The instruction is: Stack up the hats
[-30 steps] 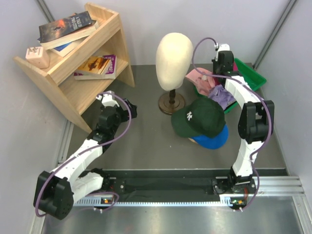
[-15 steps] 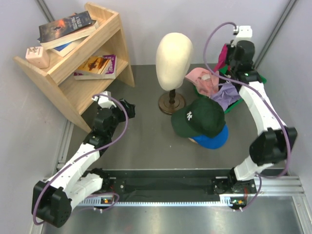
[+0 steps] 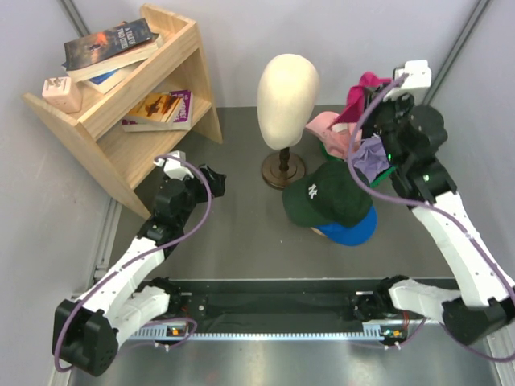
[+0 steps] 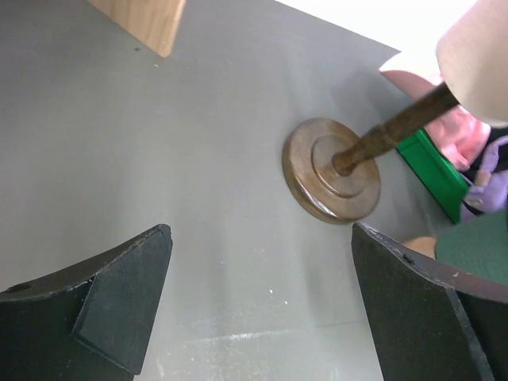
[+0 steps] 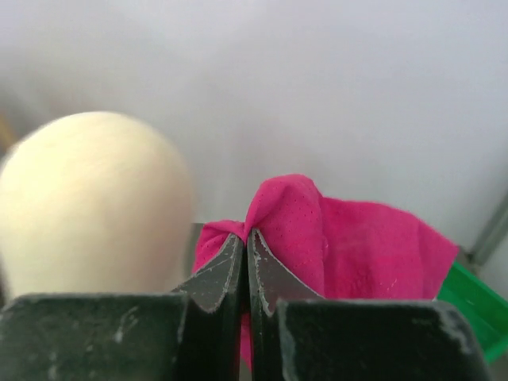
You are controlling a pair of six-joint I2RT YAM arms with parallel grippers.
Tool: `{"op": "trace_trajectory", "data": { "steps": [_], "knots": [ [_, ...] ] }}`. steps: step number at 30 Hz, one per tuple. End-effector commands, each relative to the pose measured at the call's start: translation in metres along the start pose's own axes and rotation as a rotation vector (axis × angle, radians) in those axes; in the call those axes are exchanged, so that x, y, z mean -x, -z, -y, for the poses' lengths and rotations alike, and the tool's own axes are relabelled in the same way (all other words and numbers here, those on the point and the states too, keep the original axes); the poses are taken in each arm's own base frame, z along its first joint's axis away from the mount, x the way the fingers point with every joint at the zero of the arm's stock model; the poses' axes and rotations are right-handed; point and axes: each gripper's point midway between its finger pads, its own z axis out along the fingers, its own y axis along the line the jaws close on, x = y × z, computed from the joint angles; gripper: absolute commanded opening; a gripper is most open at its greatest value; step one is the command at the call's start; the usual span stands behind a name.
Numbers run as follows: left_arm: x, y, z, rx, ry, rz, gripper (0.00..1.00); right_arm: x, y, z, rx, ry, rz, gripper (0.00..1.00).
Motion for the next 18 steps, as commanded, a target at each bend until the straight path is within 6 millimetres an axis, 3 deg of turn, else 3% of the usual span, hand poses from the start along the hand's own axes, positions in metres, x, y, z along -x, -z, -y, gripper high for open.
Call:
{"op": "trace_trajectory", "data": {
  "steps": [1,2,4,6,9,13,18],
  "knots": [
    [0.007,0.009,0.015,-0.092,-0.003,0.02,0.99,0.029,0.05,-0.043,0.17,-0.139,0.108,0.0],
    [0.001,0.012,0.015,-0.1,-0.001,0.0,0.99,0.015,0.056,-0.057,0.235,-0.147,0.083,0.0],
    [-0.004,0.02,0.02,-0.138,0.024,-0.012,0.99,0.013,0.075,-0.08,0.339,-0.183,0.075,0.0],
    [-0.003,0.033,0.032,-0.206,0.059,-0.016,0.99,-0.001,0.09,-0.103,0.424,-0.201,0.039,0.0],
    [-0.003,0.045,0.041,-0.261,0.108,-0.015,0.99,-0.02,0.106,-0.123,0.494,-0.202,0.01,0.0],
    [0.0,0.057,0.061,-0.369,0.2,-0.018,0.98,-0.053,0.113,-0.128,0.489,-0.149,-0.087,0.0],
    [-0.009,0.059,0.088,-0.477,0.302,-0.089,0.96,-0.065,0.122,-0.123,0.471,-0.133,-0.117,0.0]
  ]
}}
